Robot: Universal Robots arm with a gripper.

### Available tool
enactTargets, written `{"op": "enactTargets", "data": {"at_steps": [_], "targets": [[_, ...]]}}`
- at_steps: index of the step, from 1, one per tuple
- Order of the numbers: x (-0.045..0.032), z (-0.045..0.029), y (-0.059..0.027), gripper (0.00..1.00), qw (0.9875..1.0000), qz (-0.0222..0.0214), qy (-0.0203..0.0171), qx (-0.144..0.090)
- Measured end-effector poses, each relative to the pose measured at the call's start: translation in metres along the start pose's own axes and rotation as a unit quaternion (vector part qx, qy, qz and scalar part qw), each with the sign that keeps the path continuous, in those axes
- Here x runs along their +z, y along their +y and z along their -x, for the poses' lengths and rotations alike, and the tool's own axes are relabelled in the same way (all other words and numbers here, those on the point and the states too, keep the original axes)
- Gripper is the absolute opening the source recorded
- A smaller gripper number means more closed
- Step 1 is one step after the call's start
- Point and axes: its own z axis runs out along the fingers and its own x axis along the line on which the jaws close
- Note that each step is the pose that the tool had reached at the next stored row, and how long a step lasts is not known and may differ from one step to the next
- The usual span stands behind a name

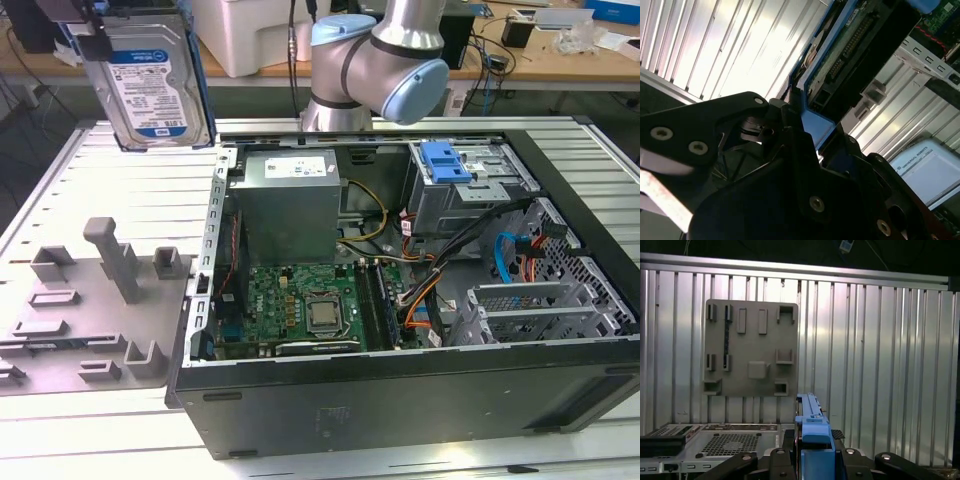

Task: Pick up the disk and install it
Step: 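Pick up the disk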

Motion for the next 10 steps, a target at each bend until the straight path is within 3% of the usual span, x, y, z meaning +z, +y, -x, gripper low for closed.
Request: {"op": "enactTargets", "data": {"at_steps": [6, 10], "targets": [[0.0000, -0.0002, -0.0008, 0.37, 1.0000, 0.0000, -0.0005, 0.000], [-0.0002, -0.0028, -0.0019, 0.37, 1.0000, 0.0088, 0.0036, 0.001]]}}
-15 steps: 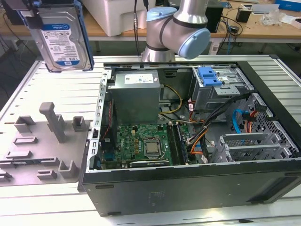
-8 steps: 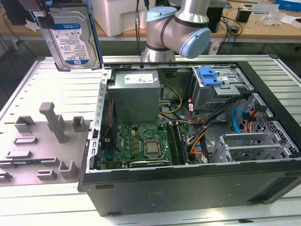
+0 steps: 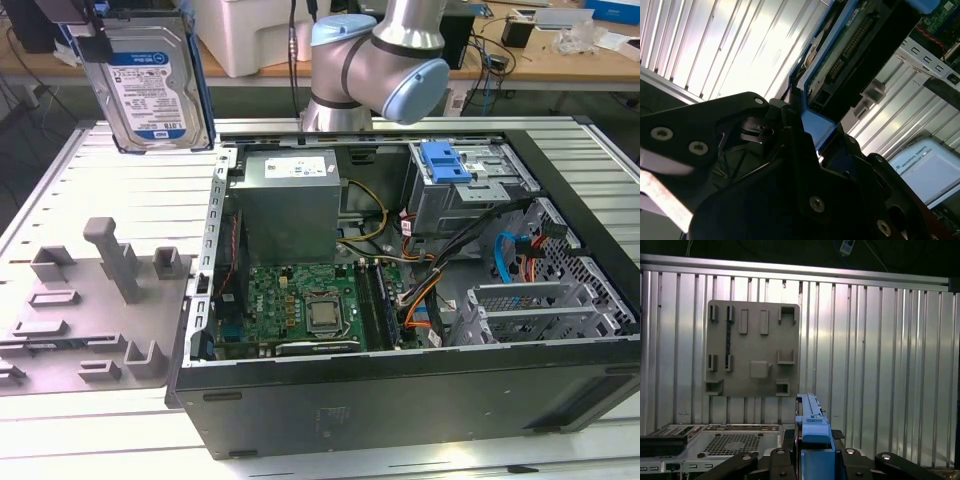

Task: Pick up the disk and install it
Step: 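Pick up the disk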

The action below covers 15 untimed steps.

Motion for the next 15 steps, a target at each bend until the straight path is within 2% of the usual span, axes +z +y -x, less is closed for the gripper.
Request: {"op": "enactTargets", "data": {"at_steps": [2, 6, 9, 11, 15], "targets": [[0.0000, -0.0007, -0.0016, 0.37, 1.0000, 0.0014, 0.0001, 0.000], [-0.0001, -0.0009, -0.0022, 0.37, 1.0000, 0.0014, 0.0001, 0.000], [-0.0002, -0.0015, -0.0068, 0.37, 1.0000, 0.0015, 0.0001, 0.000], [-0.0003, -0.0023, -0.0121, 0.37, 1.0000, 0.0014, 0.0000, 0.000], [-0.0009, -0.0047, -0.0369, 0.37, 1.0000, 0.0017, 0.0001, 0.000]]}}
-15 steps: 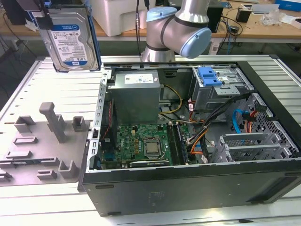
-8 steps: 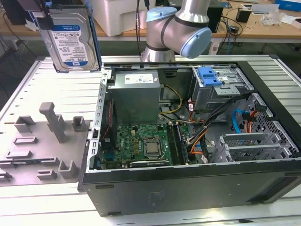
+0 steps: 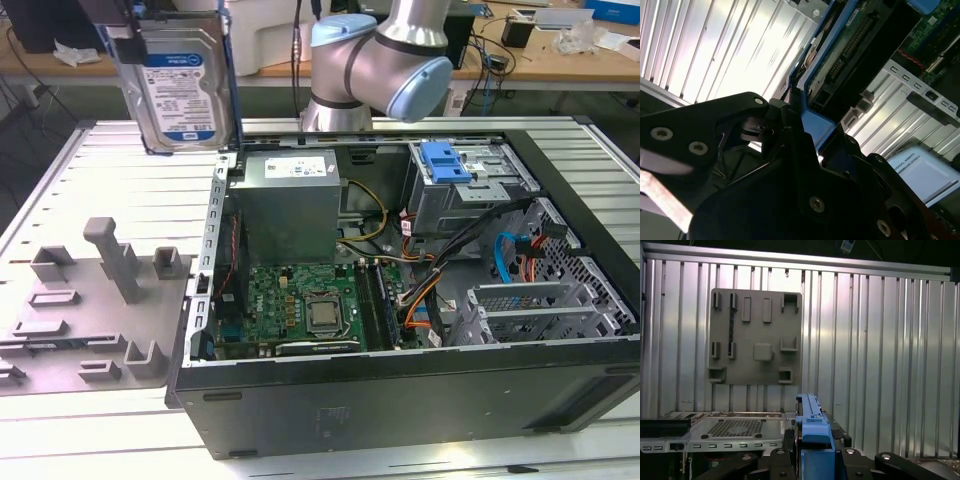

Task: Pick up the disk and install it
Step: 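Pick up the disk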

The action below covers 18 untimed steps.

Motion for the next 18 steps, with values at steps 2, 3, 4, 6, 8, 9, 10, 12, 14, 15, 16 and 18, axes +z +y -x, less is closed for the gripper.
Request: {"op": "enactTargets", "data": {"at_steps": [2, 3, 4, 6, 8, 9, 10, 12, 14, 15, 16, 18], "targets": [[-0.0002, -0.0009, -0.0111, 0.37, 1.0000, 0.0001, 0.0000, 0.000], [-0.0003, -0.0012, -0.0155, 0.37, 1.0000, 0.0002, 0.0000, 0.000], [-0.0005, -0.0017, -0.0202, 0.37, 1.0000, 0.0003, 0.0000, 0.000], [-0.0008, -0.0028, -0.0326, 0.37, 1.0000, 0.0005, 0.0000, 0.000], [-0.0010, -0.0040, -0.0457, 0.37, 1.0000, 0.0006, -0.0001, 0.000], [-0.0012, -0.0045, -0.0512, 0.37, 1.0000, 0.0006, -0.0001, 0.000], [-0.0013, -0.0049, -0.0559, 0.37, 1.0000, 0.0006, -0.0001, 0.000], [-0.0016, -0.0057, -0.0667, 0.37, 1.0000, 0.0006, 0.0000, 0.000], [-0.0017, -0.0062, -0.0729, 0.37, 1.0000, 0.0006, 0.0000, 0.000], [-0.0018, -0.0064, -0.0760, 0.37, 1.0000, 0.0006, 0.0000, 0.000], [-0.0018, -0.0066, -0.0789, 0.37, 1.0000, 0.0006, -0.0001, 0.000], [-0.0019, -0.0070, -0.0845, 0.37, 1.0000, 0.0006, -0.0001, 0.000]]}}
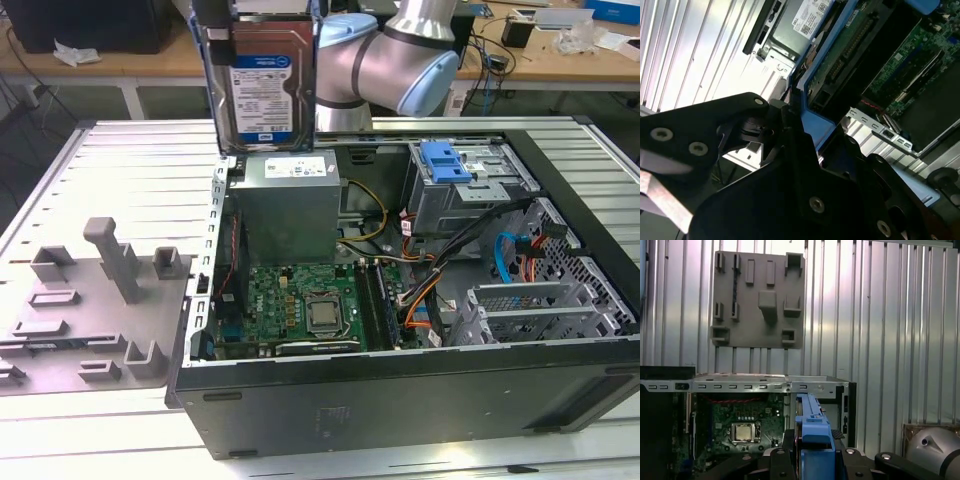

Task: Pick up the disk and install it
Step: 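Pick up the disk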

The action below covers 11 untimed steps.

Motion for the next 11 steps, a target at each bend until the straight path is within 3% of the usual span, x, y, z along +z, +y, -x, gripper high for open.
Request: {"op": "enactTargets", "data": {"at_steps": [6, 11], "targets": [[-0.0005, -0.0014, -0.0177, 0.37, 1.0000, 0.0001, 0.0001, 0.000], [-0.0005, -0.0014, -0.0181, 0.37, 1.0000, 0.0000, 0.0000, 0.000]]}}
